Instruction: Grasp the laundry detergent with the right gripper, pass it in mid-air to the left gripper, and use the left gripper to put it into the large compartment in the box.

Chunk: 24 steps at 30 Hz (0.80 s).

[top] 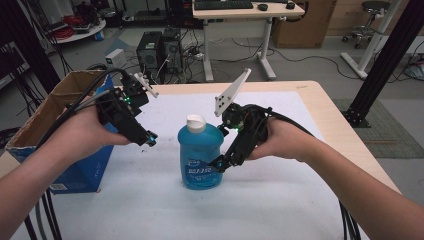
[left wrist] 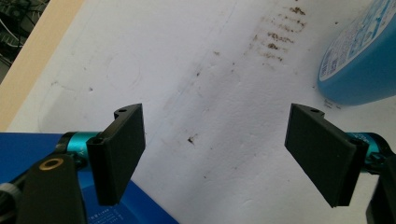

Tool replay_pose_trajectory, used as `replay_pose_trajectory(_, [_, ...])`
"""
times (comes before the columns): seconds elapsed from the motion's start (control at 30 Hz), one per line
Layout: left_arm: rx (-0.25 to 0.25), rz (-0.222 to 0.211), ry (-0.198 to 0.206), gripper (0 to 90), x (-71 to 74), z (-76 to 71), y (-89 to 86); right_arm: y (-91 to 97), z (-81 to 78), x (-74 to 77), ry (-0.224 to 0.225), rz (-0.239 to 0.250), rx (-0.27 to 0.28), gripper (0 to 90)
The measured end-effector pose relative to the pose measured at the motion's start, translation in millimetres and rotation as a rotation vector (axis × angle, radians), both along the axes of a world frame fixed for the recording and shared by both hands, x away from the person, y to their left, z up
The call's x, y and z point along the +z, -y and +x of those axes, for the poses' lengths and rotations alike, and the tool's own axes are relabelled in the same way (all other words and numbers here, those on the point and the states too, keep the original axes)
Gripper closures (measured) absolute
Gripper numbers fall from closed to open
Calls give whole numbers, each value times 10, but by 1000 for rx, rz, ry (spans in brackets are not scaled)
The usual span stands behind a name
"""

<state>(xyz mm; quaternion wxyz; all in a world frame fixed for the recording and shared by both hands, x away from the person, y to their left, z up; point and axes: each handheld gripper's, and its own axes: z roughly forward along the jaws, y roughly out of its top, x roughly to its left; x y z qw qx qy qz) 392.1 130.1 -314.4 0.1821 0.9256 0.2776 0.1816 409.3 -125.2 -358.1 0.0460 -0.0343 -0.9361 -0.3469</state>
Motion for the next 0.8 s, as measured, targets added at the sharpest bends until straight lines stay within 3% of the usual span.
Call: replay_pose_trajectory(0.8, [1, -9, 3, 204, 5, 7, -5, -174, -34, -131, 3, 22, 17, 187])
